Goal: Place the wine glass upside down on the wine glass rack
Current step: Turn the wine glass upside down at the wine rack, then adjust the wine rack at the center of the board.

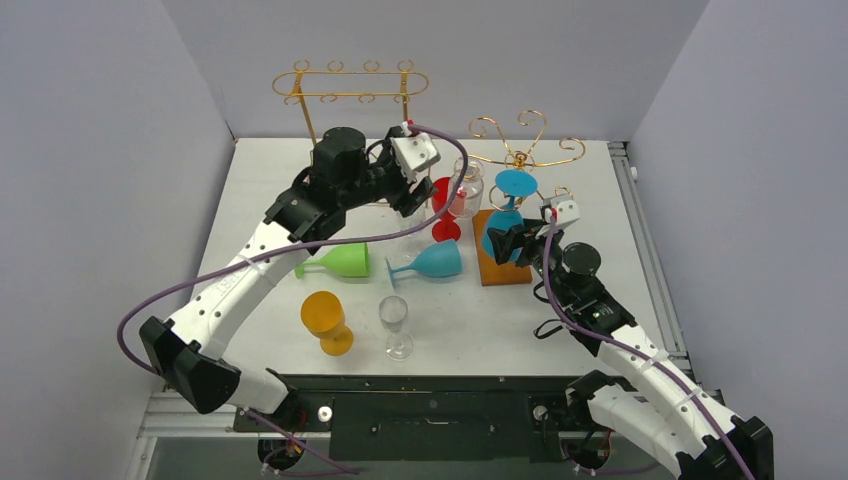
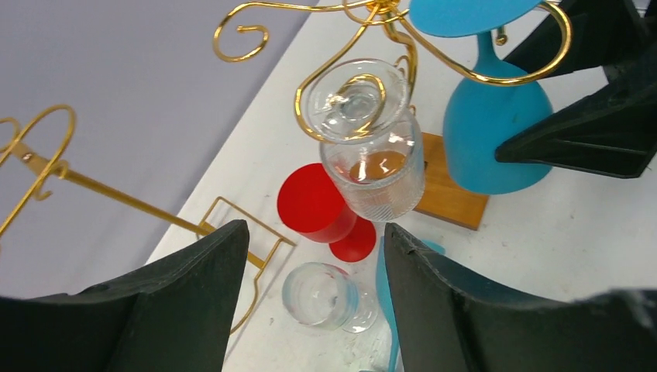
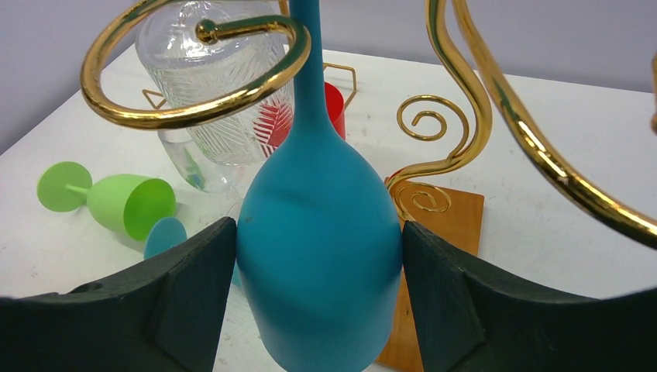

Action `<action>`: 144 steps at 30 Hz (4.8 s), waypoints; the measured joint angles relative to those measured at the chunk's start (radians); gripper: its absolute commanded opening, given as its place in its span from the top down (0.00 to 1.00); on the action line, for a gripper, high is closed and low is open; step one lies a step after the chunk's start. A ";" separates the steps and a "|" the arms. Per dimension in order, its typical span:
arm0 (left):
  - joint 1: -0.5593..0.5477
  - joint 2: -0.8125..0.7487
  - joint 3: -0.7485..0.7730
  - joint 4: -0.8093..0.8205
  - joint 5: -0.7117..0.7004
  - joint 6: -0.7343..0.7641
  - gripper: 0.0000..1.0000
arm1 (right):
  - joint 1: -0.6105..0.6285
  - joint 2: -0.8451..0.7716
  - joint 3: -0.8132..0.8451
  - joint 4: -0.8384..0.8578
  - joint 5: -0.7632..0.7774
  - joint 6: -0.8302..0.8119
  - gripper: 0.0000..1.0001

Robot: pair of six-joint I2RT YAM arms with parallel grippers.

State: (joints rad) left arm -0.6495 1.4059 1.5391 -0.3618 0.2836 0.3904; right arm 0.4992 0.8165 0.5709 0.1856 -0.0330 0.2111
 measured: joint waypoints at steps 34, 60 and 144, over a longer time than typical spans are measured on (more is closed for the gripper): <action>-0.004 0.214 0.145 0.023 0.137 -0.091 0.67 | 0.041 0.007 0.000 0.025 -0.054 -0.069 0.49; -0.004 0.215 0.145 0.022 0.129 -0.091 0.67 | 0.046 -0.100 -0.129 0.105 -0.053 -0.024 0.22; 0.398 -0.113 -0.029 -0.510 -0.100 -0.039 0.04 | 0.560 0.372 -0.044 0.031 0.368 0.224 0.25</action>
State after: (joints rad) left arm -0.2512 1.2926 1.5097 -0.8722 0.1833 0.3511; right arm 1.0595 1.1885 0.5266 0.2161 0.3351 0.4351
